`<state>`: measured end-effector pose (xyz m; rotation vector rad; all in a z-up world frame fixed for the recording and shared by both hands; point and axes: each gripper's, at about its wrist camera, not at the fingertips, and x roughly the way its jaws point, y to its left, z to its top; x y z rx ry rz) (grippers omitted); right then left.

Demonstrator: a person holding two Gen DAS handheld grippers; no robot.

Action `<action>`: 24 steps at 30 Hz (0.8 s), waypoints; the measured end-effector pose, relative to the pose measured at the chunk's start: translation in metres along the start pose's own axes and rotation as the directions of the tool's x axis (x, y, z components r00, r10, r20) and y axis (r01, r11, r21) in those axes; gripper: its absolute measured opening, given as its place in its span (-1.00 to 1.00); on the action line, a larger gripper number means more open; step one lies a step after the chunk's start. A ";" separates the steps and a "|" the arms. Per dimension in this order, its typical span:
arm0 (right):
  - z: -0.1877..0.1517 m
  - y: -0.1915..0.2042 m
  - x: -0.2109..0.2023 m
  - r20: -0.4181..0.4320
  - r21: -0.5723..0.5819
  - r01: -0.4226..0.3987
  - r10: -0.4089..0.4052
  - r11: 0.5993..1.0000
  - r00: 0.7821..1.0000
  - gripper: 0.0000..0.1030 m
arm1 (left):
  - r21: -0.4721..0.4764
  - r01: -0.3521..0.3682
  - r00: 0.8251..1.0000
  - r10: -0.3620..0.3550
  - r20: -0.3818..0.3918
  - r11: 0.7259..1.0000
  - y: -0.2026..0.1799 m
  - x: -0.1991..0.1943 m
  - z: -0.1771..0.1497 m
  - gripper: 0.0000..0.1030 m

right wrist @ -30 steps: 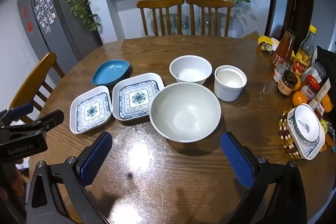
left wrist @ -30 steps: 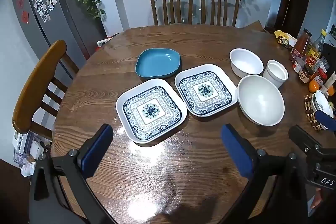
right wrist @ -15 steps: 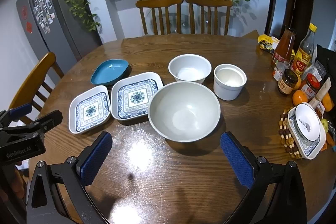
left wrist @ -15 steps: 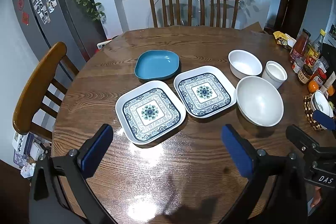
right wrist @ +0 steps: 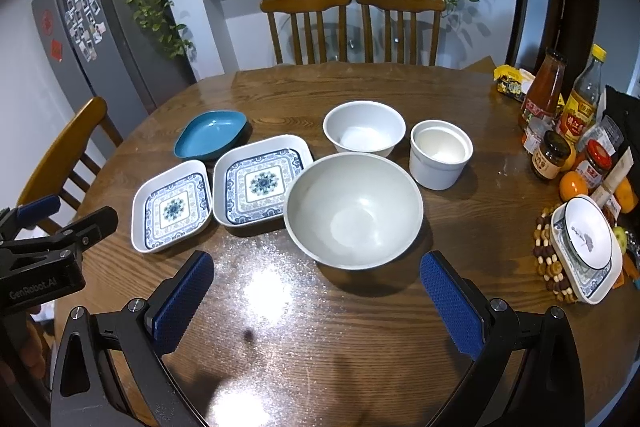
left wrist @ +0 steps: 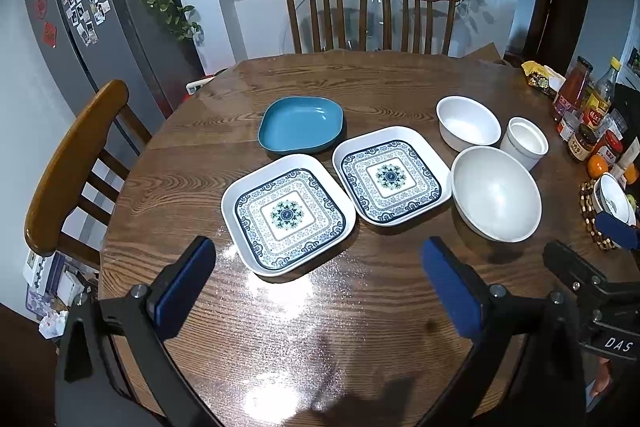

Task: Organize plates and bowls

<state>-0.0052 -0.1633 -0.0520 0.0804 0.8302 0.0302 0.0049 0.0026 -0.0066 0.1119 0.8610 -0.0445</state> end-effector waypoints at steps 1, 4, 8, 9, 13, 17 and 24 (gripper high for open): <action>0.000 0.000 0.000 0.000 0.000 0.000 0.000 1.000 1.000 1.00 | 0.000 -0.001 1.000 0.001 0.000 1.000 0.000 0.000 0.000 0.98; 0.000 0.001 0.001 0.001 -0.002 -0.002 0.002 1.000 1.000 1.00 | 0.001 -0.006 1.000 0.006 0.010 1.000 -0.001 -0.001 0.000 0.98; 0.000 0.002 0.001 0.001 -0.001 -0.002 0.002 1.000 1.000 1.00 | 0.004 -0.010 1.000 0.009 0.020 1.000 -0.002 -0.003 0.000 0.98; 0.000 0.002 0.001 0.000 -0.002 -0.001 0.001 1.000 1.000 1.00 | 0.005 -0.010 1.000 0.010 0.023 1.000 -0.002 -0.003 0.000 0.98; 0.000 0.002 0.000 0.001 -0.001 -0.002 0.002 1.000 1.000 1.00 | 0.006 -0.014 1.000 0.014 0.028 1.000 -0.002 -0.003 -0.001 0.98; 0.000 0.002 0.001 0.002 -0.001 -0.001 0.001 1.000 1.000 1.00 | 0.009 -0.023 0.999 0.022 0.046 1.000 -0.001 -0.005 -0.001 0.98; 0.000 0.004 0.001 0.000 -0.004 -0.002 0.002 1.000 1.000 1.00 | 0.013 -0.022 0.998 0.021 0.055 1.000 -0.001 -0.006 -0.001 0.98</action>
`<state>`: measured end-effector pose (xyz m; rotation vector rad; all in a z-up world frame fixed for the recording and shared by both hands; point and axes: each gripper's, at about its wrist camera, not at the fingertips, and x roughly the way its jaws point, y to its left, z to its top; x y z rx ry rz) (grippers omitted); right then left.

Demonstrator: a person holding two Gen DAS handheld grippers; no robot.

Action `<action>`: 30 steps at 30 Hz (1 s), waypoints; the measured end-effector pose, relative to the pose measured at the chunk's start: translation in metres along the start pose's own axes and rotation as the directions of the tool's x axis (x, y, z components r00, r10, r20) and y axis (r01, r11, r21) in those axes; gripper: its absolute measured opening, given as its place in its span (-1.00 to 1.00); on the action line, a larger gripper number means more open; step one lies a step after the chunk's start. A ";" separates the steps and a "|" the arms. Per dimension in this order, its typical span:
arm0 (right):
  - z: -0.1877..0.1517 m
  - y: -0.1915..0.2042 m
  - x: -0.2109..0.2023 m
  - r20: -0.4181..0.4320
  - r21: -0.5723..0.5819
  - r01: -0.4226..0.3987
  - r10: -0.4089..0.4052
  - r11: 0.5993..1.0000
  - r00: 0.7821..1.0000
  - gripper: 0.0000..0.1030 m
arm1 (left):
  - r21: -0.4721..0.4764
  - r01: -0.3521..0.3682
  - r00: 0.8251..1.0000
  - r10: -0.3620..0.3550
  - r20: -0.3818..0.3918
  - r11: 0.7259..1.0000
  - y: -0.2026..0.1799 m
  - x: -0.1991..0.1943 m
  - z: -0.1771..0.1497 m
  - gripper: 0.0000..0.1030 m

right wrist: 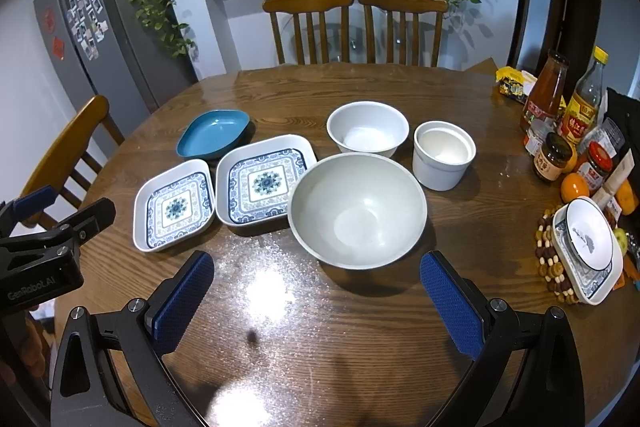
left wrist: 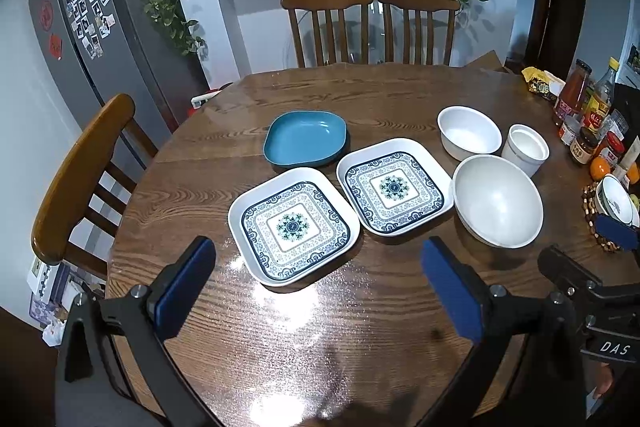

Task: Organize plates and bowls

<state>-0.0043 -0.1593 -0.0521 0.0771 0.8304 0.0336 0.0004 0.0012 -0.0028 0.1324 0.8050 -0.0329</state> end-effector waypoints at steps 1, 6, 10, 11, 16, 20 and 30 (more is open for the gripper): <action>0.000 0.000 0.000 0.000 0.000 0.000 0.000 1.000 1.000 1.00 | 0.001 0.000 1.000 0.000 0.001 1.000 0.000 0.000 0.000 0.98; 0.000 0.001 0.000 0.001 0.000 0.002 -0.002 1.000 1.000 1.00 | 0.003 0.001 1.000 -0.001 0.007 1.000 0.000 0.000 0.000 0.98; 0.000 0.000 0.000 0.001 0.000 0.001 -0.001 1.000 1.000 1.00 | 0.003 0.001 1.000 -0.001 0.007 1.000 0.000 -0.001 0.000 0.98; 0.000 0.000 0.000 0.000 0.000 0.001 -0.001 1.000 1.000 1.00 | 0.005 0.001 1.000 -0.001 0.007 1.000 0.000 0.000 0.000 0.98; -0.001 0.001 0.001 0.000 0.000 0.002 -0.002 1.000 1.000 1.00 | 0.006 0.005 1.000 -0.005 0.009 1.000 -0.001 -0.001 0.002 0.98; -0.001 0.001 0.001 0.000 0.000 0.002 -0.002 1.000 1.000 1.00 | 0.007 0.009 1.000 -0.009 0.007 1.000 0.000 0.000 0.002 0.98; -0.002 0.003 0.001 -0.003 0.002 0.008 -0.008 1.000 1.000 1.00 | 0.004 0.029 1.000 -0.029 -0.005 1.000 0.003 0.008 0.001 0.98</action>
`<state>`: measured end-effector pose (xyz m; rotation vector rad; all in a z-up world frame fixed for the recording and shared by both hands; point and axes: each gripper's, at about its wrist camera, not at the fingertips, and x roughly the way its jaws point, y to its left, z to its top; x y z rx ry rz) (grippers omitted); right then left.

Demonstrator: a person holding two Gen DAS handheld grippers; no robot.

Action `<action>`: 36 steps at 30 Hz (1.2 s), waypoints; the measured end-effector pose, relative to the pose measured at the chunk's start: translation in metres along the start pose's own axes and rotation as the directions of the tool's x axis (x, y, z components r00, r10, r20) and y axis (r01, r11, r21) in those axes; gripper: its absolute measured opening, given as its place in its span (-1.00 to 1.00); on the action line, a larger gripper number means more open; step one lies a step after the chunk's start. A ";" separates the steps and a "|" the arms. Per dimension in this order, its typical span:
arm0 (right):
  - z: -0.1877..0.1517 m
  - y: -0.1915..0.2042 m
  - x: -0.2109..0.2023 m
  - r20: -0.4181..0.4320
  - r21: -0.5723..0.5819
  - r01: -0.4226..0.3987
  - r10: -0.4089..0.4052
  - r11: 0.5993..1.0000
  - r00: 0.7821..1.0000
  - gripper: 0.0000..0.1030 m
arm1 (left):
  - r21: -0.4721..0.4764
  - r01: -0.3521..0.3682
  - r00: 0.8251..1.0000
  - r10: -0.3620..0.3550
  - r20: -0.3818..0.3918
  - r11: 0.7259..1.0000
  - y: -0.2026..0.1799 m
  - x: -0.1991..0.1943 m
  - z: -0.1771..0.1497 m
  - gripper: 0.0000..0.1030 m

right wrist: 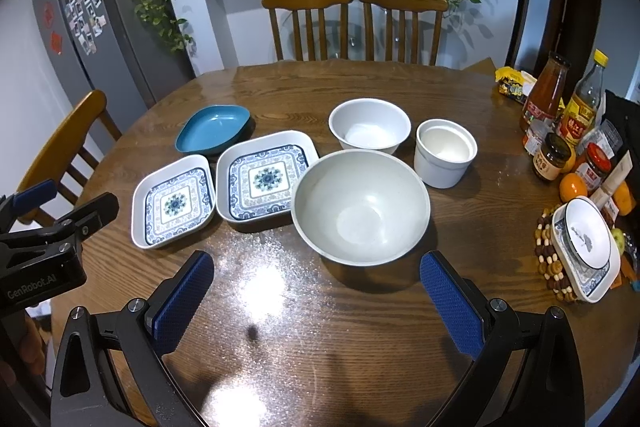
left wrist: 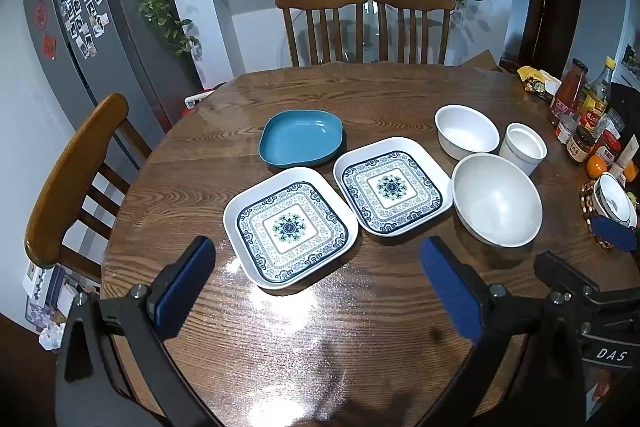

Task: Organize plates and bowls

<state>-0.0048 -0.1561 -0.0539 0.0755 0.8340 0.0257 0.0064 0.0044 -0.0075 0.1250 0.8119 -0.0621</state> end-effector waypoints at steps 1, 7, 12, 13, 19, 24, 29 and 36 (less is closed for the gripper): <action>-0.001 0.002 -0.001 0.000 0.001 0.002 -0.002 1.000 1.000 1.00 | -0.002 0.008 1.000 -0.008 -0.007 1.000 0.001 0.002 0.000 0.98; -0.009 0.001 0.003 -0.021 0.025 -0.002 0.002 1.000 1.000 1.00 | -0.018 0.061 0.997 -0.062 -0.053 0.998 0.007 0.016 -0.004 0.98; -0.012 0.005 0.007 -0.045 0.040 0.004 -0.002 0.999 0.999 1.00 | -0.001 0.060 0.996 -0.060 -0.064 0.998 0.011 0.021 -0.003 0.98; -0.011 0.008 0.008 -0.048 0.041 0.007 -0.005 0.999 0.999 1.00 | 0.001 0.064 0.996 -0.064 -0.065 0.998 0.012 0.022 -0.002 0.98; -0.013 0.020 0.014 -0.060 0.047 0.009 -0.006 0.999 0.998 1.00 | -0.022 0.123 0.989 -0.125 -0.082 0.992 0.027 0.031 -0.003 0.98; -0.015 0.035 0.029 -0.096 0.064 -0.025 0.031 0.998 0.995 1.00 | -0.088 0.137 0.983 -0.146 -0.110 0.987 0.063 0.048 -0.008 0.98; -0.015 0.058 0.048 -0.128 0.071 -0.068 0.077 0.995 0.989 1.00 | -0.171 0.089 0.984 -0.113 -0.137 0.981 0.107 0.071 -0.011 0.98; -0.012 0.087 0.095 -0.191 0.131 -0.138 0.162 0.982 0.968 1.00 | -0.224 0.058 0.965 -0.112 -0.236 0.973 0.142 0.122 -0.017 0.77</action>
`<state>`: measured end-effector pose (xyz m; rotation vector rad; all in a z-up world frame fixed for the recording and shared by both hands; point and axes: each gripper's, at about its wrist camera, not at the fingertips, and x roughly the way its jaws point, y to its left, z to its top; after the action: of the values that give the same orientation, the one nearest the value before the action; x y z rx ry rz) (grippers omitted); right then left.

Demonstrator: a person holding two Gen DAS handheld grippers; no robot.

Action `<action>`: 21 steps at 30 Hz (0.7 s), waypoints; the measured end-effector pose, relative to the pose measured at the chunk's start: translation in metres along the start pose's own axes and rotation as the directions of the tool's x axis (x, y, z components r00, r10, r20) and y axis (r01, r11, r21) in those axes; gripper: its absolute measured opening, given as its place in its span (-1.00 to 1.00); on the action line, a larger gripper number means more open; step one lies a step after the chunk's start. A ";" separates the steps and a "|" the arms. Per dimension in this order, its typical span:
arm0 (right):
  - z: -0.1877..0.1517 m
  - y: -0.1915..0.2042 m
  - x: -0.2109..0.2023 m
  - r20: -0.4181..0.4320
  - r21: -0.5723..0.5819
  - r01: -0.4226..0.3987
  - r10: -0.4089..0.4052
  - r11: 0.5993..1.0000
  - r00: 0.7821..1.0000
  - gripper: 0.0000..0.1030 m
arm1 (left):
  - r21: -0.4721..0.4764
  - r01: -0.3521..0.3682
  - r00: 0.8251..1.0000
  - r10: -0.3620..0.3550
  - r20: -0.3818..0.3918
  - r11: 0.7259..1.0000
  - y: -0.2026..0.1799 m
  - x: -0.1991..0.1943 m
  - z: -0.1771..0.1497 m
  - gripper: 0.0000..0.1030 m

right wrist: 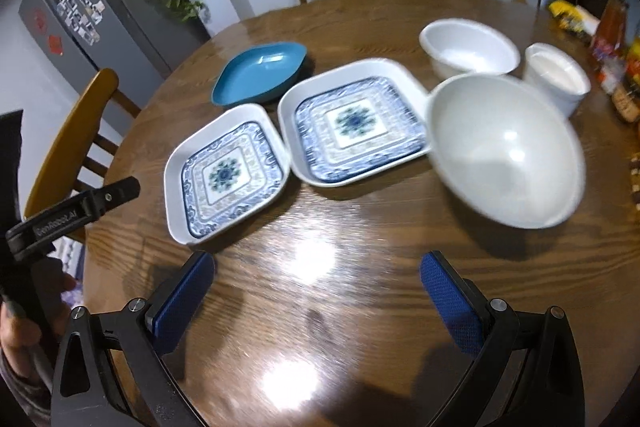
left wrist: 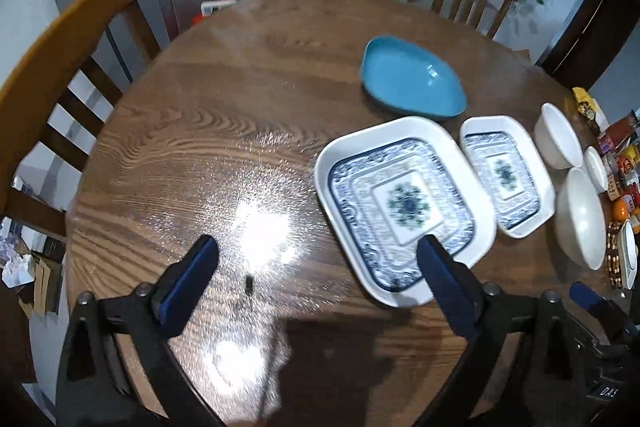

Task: Organize plates and bowls
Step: 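Move the left tool to the large patterned plate while the right tool approaches the smaller patterned plate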

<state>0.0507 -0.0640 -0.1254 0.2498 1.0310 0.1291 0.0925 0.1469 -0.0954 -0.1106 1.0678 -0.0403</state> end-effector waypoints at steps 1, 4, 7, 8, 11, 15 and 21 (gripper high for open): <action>0.002 0.003 0.005 -0.004 0.004 -0.006 0.006 1.000 1.000 1.00 | 0.005 0.006 1.000 -0.006 -0.020 1.000 0.001 0.008 0.001 0.72; 0.008 0.010 0.024 -0.030 0.025 -0.022 0.022 0.999 0.999 1.00 | 0.018 0.017 0.998 -0.016 -0.054 1.000 0.001 0.022 0.003 0.47; 0.015 0.013 0.045 -0.057 0.065 -0.046 0.049 0.997 0.997 0.71 | 0.017 0.041 0.995 -0.039 -0.093 0.999 0.001 0.038 0.005 0.26; 0.016 0.013 0.049 -0.059 0.078 -0.049 0.053 0.996 0.997 0.67 | 0.018 0.049 0.994 -0.047 -0.099 0.999 0.002 0.042 0.005 0.20; 0.021 0.014 0.061 -0.063 0.110 -0.037 0.044 0.993 0.997 0.61 | 0.026 0.062 0.992 -0.059 -0.108 0.998 0.002 0.048 0.006 0.03; 0.029 0.020 0.070 -0.058 0.121 -0.023 0.030 0.992 0.998 0.31 | 0.046 0.072 0.993 -0.067 -0.102 0.996 0.001 0.051 0.007 -0.27; 0.036 0.030 0.078 -0.078 0.091 0.043 -0.036 0.995 0.996 -0.69 | 0.095 0.079 0.993 -0.069 -0.097 0.992 -0.007 0.054 0.006 -0.63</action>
<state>0.1218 -0.0227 -0.1650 0.3105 1.1190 0.0552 0.1241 0.1359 -0.1388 -0.0591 1.1533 -0.1668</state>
